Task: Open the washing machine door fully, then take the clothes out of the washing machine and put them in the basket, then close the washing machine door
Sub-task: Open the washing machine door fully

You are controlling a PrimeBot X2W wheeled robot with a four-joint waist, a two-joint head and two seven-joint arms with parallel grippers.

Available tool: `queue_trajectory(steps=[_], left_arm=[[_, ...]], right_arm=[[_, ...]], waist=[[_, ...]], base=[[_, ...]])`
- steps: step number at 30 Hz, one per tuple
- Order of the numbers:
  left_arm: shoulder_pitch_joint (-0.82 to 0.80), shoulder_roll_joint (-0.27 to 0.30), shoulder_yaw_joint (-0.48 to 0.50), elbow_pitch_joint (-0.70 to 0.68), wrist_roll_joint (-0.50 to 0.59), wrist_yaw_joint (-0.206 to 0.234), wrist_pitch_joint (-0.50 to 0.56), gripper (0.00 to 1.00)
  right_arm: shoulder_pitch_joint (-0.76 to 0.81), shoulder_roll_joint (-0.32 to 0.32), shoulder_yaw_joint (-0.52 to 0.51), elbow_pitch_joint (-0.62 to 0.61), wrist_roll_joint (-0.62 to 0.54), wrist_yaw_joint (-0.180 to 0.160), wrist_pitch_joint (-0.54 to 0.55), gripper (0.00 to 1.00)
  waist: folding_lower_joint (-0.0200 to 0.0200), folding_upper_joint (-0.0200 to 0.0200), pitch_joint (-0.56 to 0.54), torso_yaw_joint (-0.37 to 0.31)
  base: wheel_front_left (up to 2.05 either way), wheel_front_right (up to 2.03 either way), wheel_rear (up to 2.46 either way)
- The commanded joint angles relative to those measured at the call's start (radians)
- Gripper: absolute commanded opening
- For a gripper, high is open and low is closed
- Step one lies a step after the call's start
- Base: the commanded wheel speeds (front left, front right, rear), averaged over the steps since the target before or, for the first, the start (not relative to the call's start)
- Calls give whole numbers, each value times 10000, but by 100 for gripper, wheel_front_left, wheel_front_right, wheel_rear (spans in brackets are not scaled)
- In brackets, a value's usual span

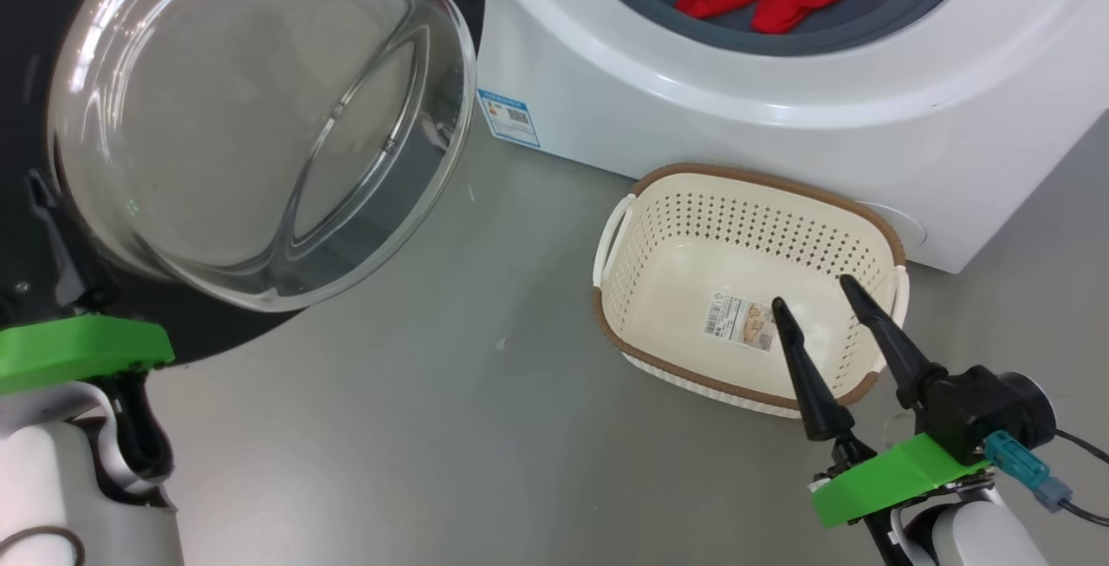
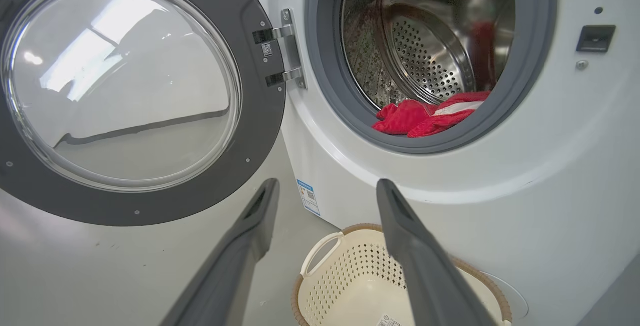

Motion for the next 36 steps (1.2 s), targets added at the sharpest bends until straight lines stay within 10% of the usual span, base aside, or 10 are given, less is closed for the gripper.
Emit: queue_trajectory(steps=[1, 14, 36], left_arm=[[199, 456, 110, -523, -102, 7, -78, 100], [1426, 456, -1779, -3482, -378, -470, -78, 100], [2718, 643, -3253, -2432, -976, -1584, -78, 100]], right_arm=[[-347, 49, 153, -176, 129, 48, -143, 100], [-416, 49, -716, 447, 536, 48, -738, 100], [328, 49, -1512, -84, 451, 48, -838, 100]], waist=[[0, -1, -169, -171], [0, -1, -927, -1381], [0, -1, -1803, -4061]], base=[[0, 0, 0], [0, 0, 0], [0, 0, 0]])
